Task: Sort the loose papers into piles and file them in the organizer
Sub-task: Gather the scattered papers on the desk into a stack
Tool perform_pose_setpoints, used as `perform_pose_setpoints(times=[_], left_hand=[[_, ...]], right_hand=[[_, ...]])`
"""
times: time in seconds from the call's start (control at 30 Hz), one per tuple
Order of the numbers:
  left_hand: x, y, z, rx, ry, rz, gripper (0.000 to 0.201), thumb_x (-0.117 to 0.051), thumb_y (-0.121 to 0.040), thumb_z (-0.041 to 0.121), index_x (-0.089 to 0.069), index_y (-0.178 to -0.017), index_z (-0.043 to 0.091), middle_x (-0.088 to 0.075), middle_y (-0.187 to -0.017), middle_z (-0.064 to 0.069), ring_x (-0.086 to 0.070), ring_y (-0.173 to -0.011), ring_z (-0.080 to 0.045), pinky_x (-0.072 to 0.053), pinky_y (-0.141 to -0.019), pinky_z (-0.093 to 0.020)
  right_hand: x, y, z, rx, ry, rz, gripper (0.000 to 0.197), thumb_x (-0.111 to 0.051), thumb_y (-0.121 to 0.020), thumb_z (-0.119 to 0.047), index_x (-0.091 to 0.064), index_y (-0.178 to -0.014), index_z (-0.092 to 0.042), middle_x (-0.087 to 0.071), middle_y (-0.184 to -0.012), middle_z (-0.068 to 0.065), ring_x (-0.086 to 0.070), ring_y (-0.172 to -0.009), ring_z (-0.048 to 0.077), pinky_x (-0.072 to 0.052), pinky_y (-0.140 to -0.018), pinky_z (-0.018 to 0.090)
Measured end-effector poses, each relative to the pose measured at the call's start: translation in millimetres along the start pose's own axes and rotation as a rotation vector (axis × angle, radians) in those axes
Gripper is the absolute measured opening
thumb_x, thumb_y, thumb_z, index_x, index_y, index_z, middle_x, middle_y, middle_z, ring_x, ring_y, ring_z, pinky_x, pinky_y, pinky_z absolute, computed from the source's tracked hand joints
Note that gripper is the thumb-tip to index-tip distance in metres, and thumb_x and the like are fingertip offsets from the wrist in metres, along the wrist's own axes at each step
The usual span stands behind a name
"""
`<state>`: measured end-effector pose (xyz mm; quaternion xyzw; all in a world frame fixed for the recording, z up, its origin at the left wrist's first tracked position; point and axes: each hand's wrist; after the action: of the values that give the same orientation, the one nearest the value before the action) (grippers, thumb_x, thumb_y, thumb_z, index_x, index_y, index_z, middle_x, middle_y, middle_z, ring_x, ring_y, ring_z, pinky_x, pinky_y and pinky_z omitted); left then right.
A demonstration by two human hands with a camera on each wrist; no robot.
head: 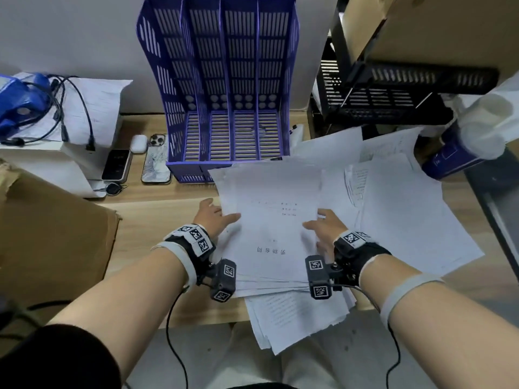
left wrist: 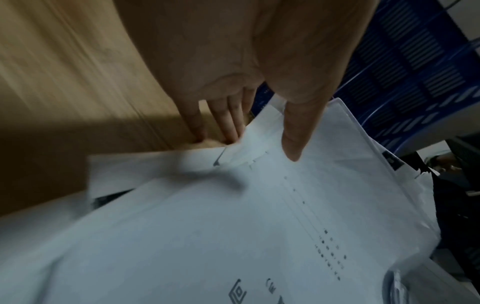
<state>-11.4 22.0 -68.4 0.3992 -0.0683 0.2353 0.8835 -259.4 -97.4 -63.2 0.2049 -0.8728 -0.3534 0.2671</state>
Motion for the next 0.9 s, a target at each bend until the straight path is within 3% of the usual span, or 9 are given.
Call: perform_pose_setpoints(times=[0.07, 0.1, 0.2, 0.33, 0.5, 0.6, 0.73, 0.8, 0.9], left_hand=[[-3, -2, 5, -0.016, 0.009, -0.034, 0.107, -0.087, -0.068, 0.033, -0.024, -0.142, -0.013, -0.036, -0.144, -0.038, -0.04, -0.13, -0.052, -0.033, -0.109, -0.056], [-4, -4, 7, -0.024, -0.02, -0.012, 0.099, -0.085, -0.073, 0.032, -0.029, -0.14, -0.015, -0.044, -0.142, -0.034, -0.044, -0.129, -0.05, -0.037, -0.108, -0.052], [-4, -9, 6, 0.008, -0.071, 0.048, 0.07, -0.08, -0.08, 0.034, -0.051, -0.133, -0.001, -0.06, -0.119, -0.007, -0.059, -0.112, -0.03, -0.045, -0.097, -0.036], [0, -7, -5, 0.03, -0.089, 0.037, 0.053, -0.082, -0.076, 0.035, -0.065, -0.116, 0.004, -0.07, -0.112, -0.012, -0.066, -0.098, -0.029, -0.048, -0.083, -0.033], [6, 4, -15, 0.011, 0.024, 0.036, 0.045, -0.078, -0.078, 0.029, -0.067, -0.117, 0.01, -0.074, -0.107, -0.009, -0.071, -0.095, -0.03, -0.054, -0.094, -0.049], [9, 21, -8, -0.06, 0.024, 0.108, 0.027, -0.068, -0.089, 0.02, -0.067, -0.114, 0.01, -0.072, -0.106, -0.006, -0.069, -0.093, -0.026, -0.054, -0.09, -0.038], [26, 43, -1, -0.119, -0.016, 0.229, 0.008, -0.06, -0.094, 0.014, -0.066, -0.098, 0.013, -0.066, -0.09, -0.006, -0.06, -0.079, -0.02, -0.043, -0.074, -0.026], [42, 52, -4, -0.138, -0.018, 0.276, 0.004, -0.059, -0.094, 0.015, -0.063, -0.093, 0.014, -0.064, -0.087, -0.007, -0.059, -0.081, -0.022, -0.045, -0.076, -0.029], [70, 68, -9, -0.119, 0.016, 0.352, 0.009, -0.058, -0.095, 0.017, -0.062, -0.103, 0.016, -0.064, -0.087, -0.005, -0.06, -0.088, -0.026, -0.05, -0.085, -0.037]], right_hand=[[-2, 0, -1, 0.012, 0.037, -0.013, 0.064, -0.069, -0.086, -0.017, -0.039, -0.143, -0.011, -0.052, -0.14, 0.005, -0.054, -0.124, 0.027, -0.042, -0.108, 0.045], [-2, 0, -1, 0.019, 0.023, -0.026, 0.061, -0.067, -0.088, -0.015, -0.04, -0.142, -0.011, -0.054, -0.139, 0.005, -0.054, -0.125, 0.026, -0.041, -0.109, 0.044], [2, -1, 5, 0.032, -0.033, -0.067, 0.054, -0.063, -0.09, -0.008, -0.043, -0.141, -0.01, -0.054, -0.138, 0.001, -0.052, -0.127, 0.021, -0.037, -0.112, 0.039], [3, -3, 12, 0.034, -0.123, -0.131, 0.061, -0.061, -0.09, -0.005, -0.041, -0.147, -0.015, -0.052, -0.145, 0.002, -0.048, -0.133, 0.019, -0.034, -0.112, 0.036], [-3, -1, 12, 0.04, -0.085, -0.207, 0.069, -0.066, -0.087, -0.011, -0.038, -0.149, -0.02, -0.047, -0.15, 0.002, -0.045, -0.137, 0.021, -0.034, -0.114, 0.039], [-5, 2, 7, 0.033, 0.007, -0.219, 0.048, -0.061, -0.091, -0.009, -0.048, -0.136, -0.015, -0.055, -0.137, 0.009, -0.053, -0.124, 0.03, -0.044, -0.094, 0.038], [-7, 5, 4, 0.081, 0.164, -0.221, 0.057, -0.063, -0.089, -0.016, -0.045, -0.143, -0.017, -0.05, -0.145, 0.002, -0.046, -0.133, 0.021, -0.035, -0.114, 0.046], [-9, 5, 0, 0.097, 0.222, -0.234, 0.057, -0.065, -0.088, -0.017, -0.046, -0.143, -0.017, -0.049, -0.146, 0.002, -0.044, -0.136, 0.021, -0.033, -0.115, 0.046], [-15, 5, -8, 0.114, 0.261, -0.274, 0.056, -0.064, -0.09, -0.015, -0.046, -0.143, -0.013, -0.049, -0.147, 0.003, -0.043, -0.137, 0.022, -0.032, -0.116, 0.045]])
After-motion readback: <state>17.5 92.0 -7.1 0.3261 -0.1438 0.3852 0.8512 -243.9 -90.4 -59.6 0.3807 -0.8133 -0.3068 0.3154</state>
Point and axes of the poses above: each hand's wrist, its own y-axis away from the middle knuckle, its own x-axis out of the back of the hand, z = x × y
